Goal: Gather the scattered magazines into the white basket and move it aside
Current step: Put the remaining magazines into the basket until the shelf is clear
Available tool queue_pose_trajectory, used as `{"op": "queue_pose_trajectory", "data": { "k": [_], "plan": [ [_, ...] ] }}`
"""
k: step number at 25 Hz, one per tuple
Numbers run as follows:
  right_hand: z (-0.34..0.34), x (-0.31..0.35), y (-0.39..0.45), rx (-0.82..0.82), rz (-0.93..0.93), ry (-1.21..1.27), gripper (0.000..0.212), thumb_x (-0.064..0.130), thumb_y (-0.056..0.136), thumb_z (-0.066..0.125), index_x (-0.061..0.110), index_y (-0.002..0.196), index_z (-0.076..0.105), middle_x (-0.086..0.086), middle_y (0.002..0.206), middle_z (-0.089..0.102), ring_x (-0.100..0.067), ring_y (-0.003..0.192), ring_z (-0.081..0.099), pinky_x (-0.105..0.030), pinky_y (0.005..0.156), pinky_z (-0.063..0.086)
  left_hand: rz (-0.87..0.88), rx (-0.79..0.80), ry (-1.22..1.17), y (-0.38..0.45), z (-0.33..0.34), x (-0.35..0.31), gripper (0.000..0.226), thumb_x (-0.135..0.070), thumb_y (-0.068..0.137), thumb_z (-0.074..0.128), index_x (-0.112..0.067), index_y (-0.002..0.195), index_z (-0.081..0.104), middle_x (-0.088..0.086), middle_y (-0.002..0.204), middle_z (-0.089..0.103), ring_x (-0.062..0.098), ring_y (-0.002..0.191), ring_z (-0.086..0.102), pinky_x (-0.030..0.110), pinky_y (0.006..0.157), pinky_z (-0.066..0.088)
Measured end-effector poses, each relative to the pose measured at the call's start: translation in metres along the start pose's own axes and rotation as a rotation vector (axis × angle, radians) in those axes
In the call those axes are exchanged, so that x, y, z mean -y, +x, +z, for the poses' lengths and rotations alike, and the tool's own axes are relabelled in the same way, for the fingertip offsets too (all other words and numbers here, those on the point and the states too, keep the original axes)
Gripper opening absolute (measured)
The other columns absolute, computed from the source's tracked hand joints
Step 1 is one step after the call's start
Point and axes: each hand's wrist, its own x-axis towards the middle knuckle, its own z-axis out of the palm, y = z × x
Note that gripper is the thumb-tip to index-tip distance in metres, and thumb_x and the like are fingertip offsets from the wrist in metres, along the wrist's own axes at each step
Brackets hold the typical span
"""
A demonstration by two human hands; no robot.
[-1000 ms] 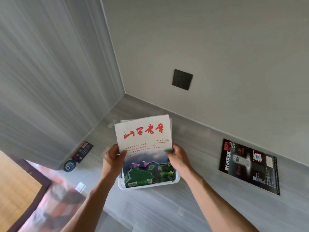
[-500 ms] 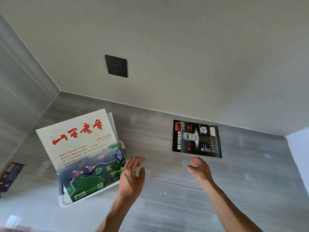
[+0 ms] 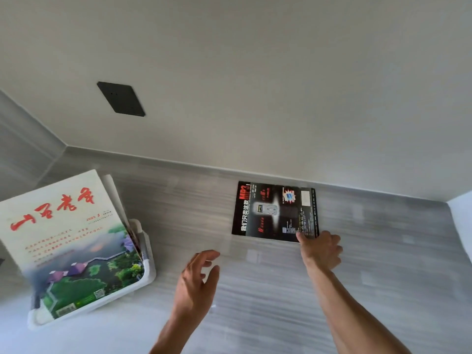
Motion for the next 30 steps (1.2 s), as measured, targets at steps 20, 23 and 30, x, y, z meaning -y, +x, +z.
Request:
{"op": "queue_pose_trajectory", "data": {
  "k": [20, 23, 30],
  "plan": [
    [-0.065, -0.049, -0.113, 0.645, -0.067, 0.798, 0.026, -0.009, 0.080, 0.062, 0.012, 0.093, 0.059, -0.003, 0.071, 0.070, -0.020, 0.052, 0.067, -0.026, 0.043, 0.046, -0.779, -0.105, -1.270, -0.023, 0.036, -0.015, 0.039, -0.036, 0.096, 0.036, -0.020, 0.115, 0.066, 0.009, 0.108, 0.074, 0.029, 0.101, 0.067, 0.043, 0.083, 0.052],
    [-0.048, -0.098, -0.114, 0.738, 0.040, 0.532, 0.019, -0.008, 0.079, 0.061, 0.005, 0.093, 0.060, -0.006, 0.068, 0.066, -0.020, 0.050, 0.065, -0.024, 0.047, 0.043, -0.922, -0.196, -1.259, -0.035, 0.035, 0.003, 0.053, -0.058, 0.094, 0.037, -0.018, 0.122, 0.058, 0.012, 0.115, 0.068, 0.031, 0.105, 0.063, 0.043, 0.086, 0.049],
    [-0.042, -0.110, -0.086, 0.292, -0.440, -0.414, 0.035, 0.025, 0.080, 0.063, 0.020, 0.112, 0.049, -0.003, 0.114, 0.060, -0.028, 0.102, 0.059, -0.034, 0.077, 0.045, -0.269, 0.155, 0.031, -0.077, 0.032, 0.027, 0.049, -0.021, 0.081, 0.062, -0.016, 0.129, 0.054, 0.010, 0.140, 0.049, 0.031, 0.128, 0.047, 0.036, 0.102, 0.040]
  ]
}}
